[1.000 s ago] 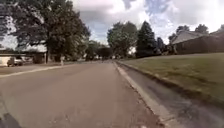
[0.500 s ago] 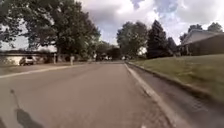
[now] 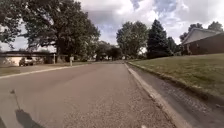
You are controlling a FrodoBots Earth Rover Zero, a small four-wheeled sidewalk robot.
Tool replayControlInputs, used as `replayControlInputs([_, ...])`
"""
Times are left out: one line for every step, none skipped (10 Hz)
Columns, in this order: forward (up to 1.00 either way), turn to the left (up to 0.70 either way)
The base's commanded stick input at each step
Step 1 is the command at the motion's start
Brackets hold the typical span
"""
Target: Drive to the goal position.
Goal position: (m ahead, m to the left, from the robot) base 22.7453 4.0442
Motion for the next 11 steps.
replayControlInputs([1.0,0.02])
replayControlInputs([1.0,0.0])
replayControlInputs([1.0,0.02])
replayControlInputs([1.0,0.01])
replayControlInputs([1.0,0.01])
replayControlInputs([1.0,0.0])
replayControlInputs([1.0,0.01])
replayControlInputs([1.0,0.0])
replayControlInputs([1.0,0.0])
replayControlInputs([1.0,0.0])
replayControlInputs([1.0,0.0])
